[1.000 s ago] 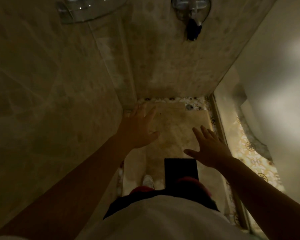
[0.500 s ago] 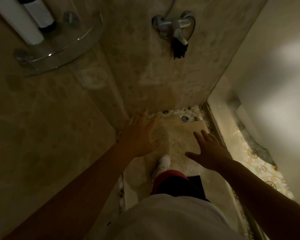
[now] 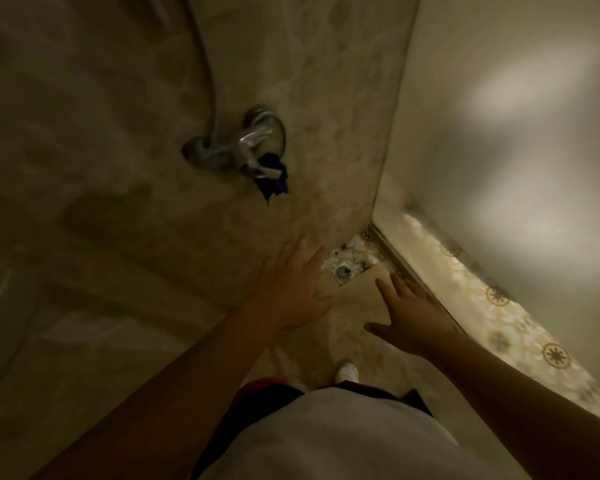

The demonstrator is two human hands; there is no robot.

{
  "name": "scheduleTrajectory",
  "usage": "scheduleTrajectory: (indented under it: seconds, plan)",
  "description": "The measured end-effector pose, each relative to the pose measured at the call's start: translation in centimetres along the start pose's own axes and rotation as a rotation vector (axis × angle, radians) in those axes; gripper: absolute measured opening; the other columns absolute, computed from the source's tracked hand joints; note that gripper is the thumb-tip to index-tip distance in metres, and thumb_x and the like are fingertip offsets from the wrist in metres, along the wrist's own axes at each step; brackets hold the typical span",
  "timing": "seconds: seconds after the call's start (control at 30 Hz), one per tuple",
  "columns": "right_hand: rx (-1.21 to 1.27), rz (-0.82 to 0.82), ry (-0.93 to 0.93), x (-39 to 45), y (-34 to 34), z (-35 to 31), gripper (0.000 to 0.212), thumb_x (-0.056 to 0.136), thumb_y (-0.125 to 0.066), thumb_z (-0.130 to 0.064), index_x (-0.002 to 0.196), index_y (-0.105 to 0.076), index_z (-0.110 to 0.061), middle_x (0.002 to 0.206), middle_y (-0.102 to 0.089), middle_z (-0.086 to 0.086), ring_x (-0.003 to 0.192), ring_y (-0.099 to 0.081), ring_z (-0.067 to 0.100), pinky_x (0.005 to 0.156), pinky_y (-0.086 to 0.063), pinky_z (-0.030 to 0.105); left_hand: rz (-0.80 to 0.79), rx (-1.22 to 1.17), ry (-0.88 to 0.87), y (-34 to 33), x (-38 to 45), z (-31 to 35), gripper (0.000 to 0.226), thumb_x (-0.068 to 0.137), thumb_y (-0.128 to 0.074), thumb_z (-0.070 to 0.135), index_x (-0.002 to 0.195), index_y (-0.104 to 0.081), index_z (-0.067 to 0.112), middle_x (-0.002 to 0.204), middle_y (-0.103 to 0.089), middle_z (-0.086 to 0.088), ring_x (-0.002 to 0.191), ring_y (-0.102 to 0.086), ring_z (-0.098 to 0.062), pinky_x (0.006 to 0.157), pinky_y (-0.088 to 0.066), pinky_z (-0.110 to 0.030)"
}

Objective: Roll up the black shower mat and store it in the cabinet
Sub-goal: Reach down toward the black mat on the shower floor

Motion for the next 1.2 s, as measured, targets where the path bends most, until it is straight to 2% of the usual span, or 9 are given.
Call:
scheduleTrajectory:
  seconds: [0.07, 0.17, 0.3, 0.43, 0.63, 0.87, 0.97, 1.2]
  plan:
    - [0.035, 0.010, -0.050, 0.3, 0.3, 1.8, 0.100, 0.076, -0.039, -0.080, 0.151, 0.002, -0.030, 0.162, 0.003, 0.007, 0.147, -0.004, 0.029, 0.116, -0.017, 0.050, -0.023, 0.005, -0.079, 0.8, 3.0, 1.8, 0.095, 0.070, -0.027, 0.082, 0.148, 0.005, 0.037, 0.160, 0.014, -0.002, 0.146, 0.009, -0.027, 0.114, -0.007, -0.058]
    - [0.109, 0.015, -0.171, 0.3, 0.1, 4.6, 0.099, 0.077, -0.040, -0.079, 0.151, 0.003, -0.030, 0.162, 0.006, 0.005, 0.147, -0.001, 0.028, 0.116, -0.016, 0.048, -0.072, 0.036, -0.221, 1.3, 7.4, 4.9, 0.093, 0.075, -0.039, 0.074, 0.148, 0.006, 0.036, 0.161, 0.013, -0.002, 0.146, 0.009, -0.027, 0.114, -0.007, -0.059]
    - [0.188, 0.082, -0.386, -0.8, -0.3, 8.0, 0.095, 0.079, -0.048, -0.072, 0.151, -0.003, -0.030, 0.162, 0.000, 0.004, 0.147, -0.004, 0.026, 0.114, -0.019, 0.049, -0.064, 0.185, -0.460, 2.0, 12.9, 9.7, 0.096, 0.076, -0.047, 0.069, 0.149, 0.005, 0.033, 0.161, 0.003, -0.008, 0.146, -0.002, -0.033, 0.112, -0.013, -0.057]
    - [0.320, 0.138, -0.622, -2.6, -1.0, 10.3, 0.093, 0.078, -0.049, -0.072, 0.151, -0.009, -0.030, 0.162, -0.008, 0.005, 0.146, -0.010, 0.028, 0.113, -0.023, 0.050, -0.173, 0.257, -0.696, 1.1, 17.8, 15.3, 0.095, 0.078, -0.046, 0.068, 0.146, 0.013, 0.038, 0.160, 0.017, 0.003, 0.146, 0.010, -0.025, 0.114, -0.009, -0.054]
    - [0.594, 0.242, -1.038, -5.6, -2.2, 11.3, 0.092, 0.082, -0.050, -0.068, 0.152, -0.009, -0.023, 0.161, -0.007, 0.008, 0.146, -0.010, 0.029, 0.114, -0.024, 0.048, -0.209, 0.407, -1.195, 0.2, 21.2, 23.5, 0.092, 0.081, -0.042, 0.069, 0.150, 0.005, 0.031, 0.161, 0.010, -0.003, 0.147, 0.005, -0.028, 0.113, -0.011, -0.058]
    - [0.875, 0.285, -1.458, -9.9, -5.6, 6.1, 0.091, 0.084, -0.044, -0.069, 0.152, -0.005, -0.023, 0.161, -0.005, 0.007, 0.145, -0.013, 0.027, 0.111, -0.028, 0.045, -0.288, 0.613, -1.614, -2.7, 19.5, 29.9, 0.092, 0.081, -0.037, 0.071, 0.150, 0.007, 0.029, 0.161, 0.008, -0.006, 0.147, 0.003, -0.029, 0.113, -0.015, -0.058]
    - [0.939, 0.305, -1.573, -11.4, -7.5, 2.4, 0.089, 0.084, -0.044, -0.068, 0.152, -0.009, -0.024, 0.161, -0.006, 0.007, 0.144, -0.015, 0.030, 0.110, -0.031, 0.046, -0.348, 0.664, -1.730, -4.8, 16.5, 30.9, 0.093, 0.081, -0.042, 0.069, 0.151, 0.005, 0.029, 0.161, 0.009, -0.007, 0.147, 0.004, -0.030, 0.113, -0.014, -0.059]
    - [1.133, 0.353, -1.803, -15.0, -13.7, -5.5, 0.090, 0.084, -0.044, -0.069, 0.152, -0.002, -0.027, 0.162, 0.000, 0.005, 0.146, -0.009, 0.029, 0.116, -0.021, 0.045, -0.416, 0.800, -1.961, -9.7, 8.1, 30.3, 0.092, 0.081, -0.038, 0.070, 0.150, 0.006, 0.029, 0.161, 0.008, -0.006, 0.147, 0.005, -0.028, 0.112, -0.014, -0.058]
Point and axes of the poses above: each hand's wrist, its own x-axis towards the middle knuckle, its own y-axis out of the back of the hand, z = x × y, the point moved 5 cm from there along x, towards the middle knuckle
